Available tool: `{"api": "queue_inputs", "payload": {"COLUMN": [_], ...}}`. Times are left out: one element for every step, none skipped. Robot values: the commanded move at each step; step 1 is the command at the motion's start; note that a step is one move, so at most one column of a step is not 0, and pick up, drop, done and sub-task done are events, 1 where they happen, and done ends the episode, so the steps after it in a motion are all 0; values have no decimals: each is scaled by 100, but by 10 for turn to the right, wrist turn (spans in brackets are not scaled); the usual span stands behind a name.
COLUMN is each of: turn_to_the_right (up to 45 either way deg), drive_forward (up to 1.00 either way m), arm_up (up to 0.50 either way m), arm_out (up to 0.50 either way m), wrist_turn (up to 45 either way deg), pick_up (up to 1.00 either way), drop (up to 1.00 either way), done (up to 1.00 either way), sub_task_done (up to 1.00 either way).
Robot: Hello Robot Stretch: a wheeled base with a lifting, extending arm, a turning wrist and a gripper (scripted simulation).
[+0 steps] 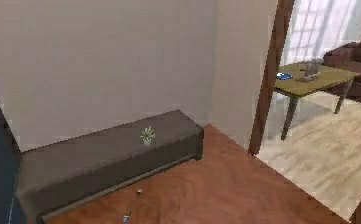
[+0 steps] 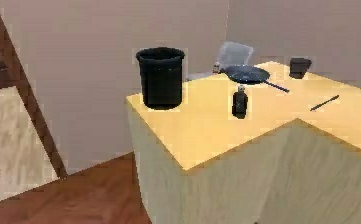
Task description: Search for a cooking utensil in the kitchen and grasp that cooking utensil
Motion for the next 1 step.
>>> {"api": "queue_inputs", "payload": {"turn_to_the_right": [450], "drive_forward": [0], "arm_up": [0], "arm_out": [0], "wrist_turn": [0], "pick_up": [0], "drop": [0], "done": [0], "sub_task_done": [0]}}
